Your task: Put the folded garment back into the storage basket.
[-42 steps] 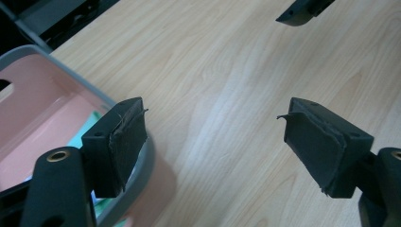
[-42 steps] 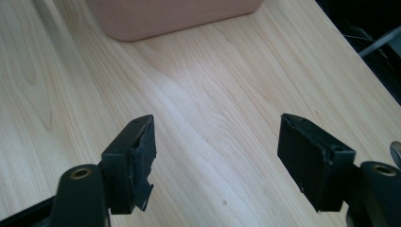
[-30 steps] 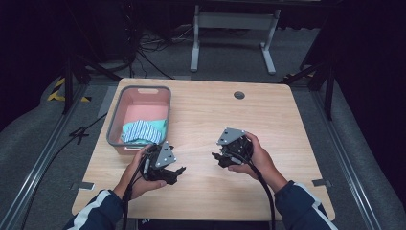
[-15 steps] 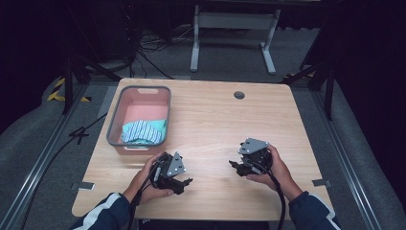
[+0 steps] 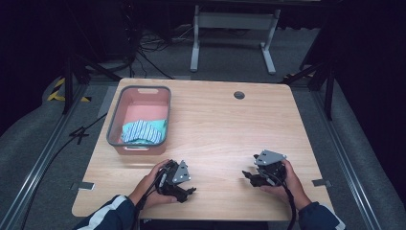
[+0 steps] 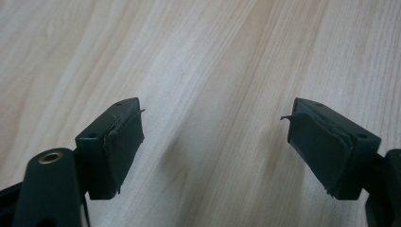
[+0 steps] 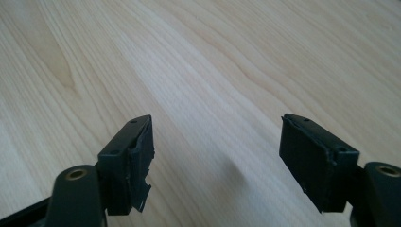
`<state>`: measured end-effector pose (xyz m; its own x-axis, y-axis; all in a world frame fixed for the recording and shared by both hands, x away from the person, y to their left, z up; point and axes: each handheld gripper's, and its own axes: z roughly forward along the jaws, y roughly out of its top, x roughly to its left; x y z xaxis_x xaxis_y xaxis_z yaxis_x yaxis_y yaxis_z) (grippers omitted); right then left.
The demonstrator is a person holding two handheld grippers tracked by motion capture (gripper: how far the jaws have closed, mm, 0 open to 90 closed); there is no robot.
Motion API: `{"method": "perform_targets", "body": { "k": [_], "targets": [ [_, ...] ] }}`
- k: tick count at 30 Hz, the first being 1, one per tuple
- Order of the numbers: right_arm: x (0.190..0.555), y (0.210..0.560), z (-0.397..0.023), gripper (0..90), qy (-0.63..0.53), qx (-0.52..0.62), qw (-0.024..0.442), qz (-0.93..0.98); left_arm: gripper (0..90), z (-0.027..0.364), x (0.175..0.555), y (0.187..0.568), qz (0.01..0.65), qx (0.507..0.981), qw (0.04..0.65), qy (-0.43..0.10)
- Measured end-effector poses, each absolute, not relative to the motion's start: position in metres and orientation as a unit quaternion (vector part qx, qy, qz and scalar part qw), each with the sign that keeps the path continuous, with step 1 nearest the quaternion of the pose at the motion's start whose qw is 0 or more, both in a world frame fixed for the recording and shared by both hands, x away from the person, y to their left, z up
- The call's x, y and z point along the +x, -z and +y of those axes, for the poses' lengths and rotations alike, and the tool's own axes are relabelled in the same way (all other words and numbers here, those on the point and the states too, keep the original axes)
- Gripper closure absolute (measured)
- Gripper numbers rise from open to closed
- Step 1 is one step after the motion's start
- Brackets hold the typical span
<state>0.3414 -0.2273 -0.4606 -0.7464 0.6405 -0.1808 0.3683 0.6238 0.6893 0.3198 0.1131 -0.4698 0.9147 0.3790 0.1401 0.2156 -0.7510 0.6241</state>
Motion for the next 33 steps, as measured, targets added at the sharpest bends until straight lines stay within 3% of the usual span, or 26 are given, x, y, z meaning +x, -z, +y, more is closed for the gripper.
{"method": "perform_targets", "body": {
  "k": [4, 8, 19, 33],
  "targets": [
    [0.336, 0.469, -0.242, 27.2, -0.334, 0.31, 0.191, 0.869, 18.6, 0.115, 0.322, 0.474, 0.164, 0.923, 0.327, -0.118],
    [0.33, 0.479, -0.255, 24.4, -0.347, 0.326, 0.175, 0.862, 15.1, 0.12, 0.328, 0.482, 0.192, 0.912, 0.356, -0.068],
    [0.327, 0.486, -0.273, 17.7, -0.372, 0.352, 0.154, 0.845, 13.5, 0.12, 0.33, 0.483, 0.184, 0.912, 0.36, -0.068],
    [0.327, 0.486, -0.275, 17.3, -0.373, 0.353, 0.152, 0.844, 10.0, 0.117, 0.33, 0.483, 0.186, 0.913, 0.357, -0.066]
  ]
}}
